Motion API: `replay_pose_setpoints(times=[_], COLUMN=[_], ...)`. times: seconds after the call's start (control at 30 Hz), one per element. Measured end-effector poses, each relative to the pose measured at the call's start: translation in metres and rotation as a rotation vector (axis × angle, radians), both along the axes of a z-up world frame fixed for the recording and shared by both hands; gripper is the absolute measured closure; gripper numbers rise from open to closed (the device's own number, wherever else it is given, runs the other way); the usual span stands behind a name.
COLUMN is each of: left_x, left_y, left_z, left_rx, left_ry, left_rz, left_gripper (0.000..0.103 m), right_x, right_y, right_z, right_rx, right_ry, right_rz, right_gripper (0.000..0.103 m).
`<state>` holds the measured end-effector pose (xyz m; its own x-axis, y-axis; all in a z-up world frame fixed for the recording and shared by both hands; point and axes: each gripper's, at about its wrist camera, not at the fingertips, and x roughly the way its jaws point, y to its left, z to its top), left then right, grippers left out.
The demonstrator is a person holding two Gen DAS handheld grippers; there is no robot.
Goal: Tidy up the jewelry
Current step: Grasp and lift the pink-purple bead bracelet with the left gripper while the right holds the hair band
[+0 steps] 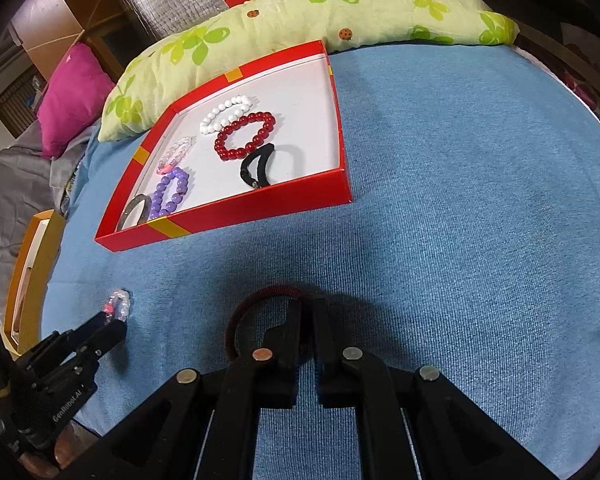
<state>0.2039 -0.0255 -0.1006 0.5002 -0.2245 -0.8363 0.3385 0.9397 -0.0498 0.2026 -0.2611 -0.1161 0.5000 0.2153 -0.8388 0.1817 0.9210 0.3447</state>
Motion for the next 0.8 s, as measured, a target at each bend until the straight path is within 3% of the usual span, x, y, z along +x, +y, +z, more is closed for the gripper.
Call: replay_pose_setpoints(times=[0.47,0.6,0.8], left_x=[-0.002,-0.005,-0.004], left_y=[-0.008,-0.01,-0.009], left_z=[-0.003,-0.002,-0.001], left_rx=[0.008,0.006,-0.004], left_ry=[-0.01,-0.022,-0.021], left_rz=[-0.007,-0.024,-0.025], left_gripper=[0.074,0.088,0.095], right_x=[0.001,0.001,-0.001], right_y=[0.001,0.002,0.002], right_z=[0.0,0.0,0.001], right_rx=[-0.009,-0.023,-0.019], right_ry=[-0.003,-0.006,-0.013], right_rz=[0.005,0.012,0.011], right_gripper=[0.095,0.095,0.096])
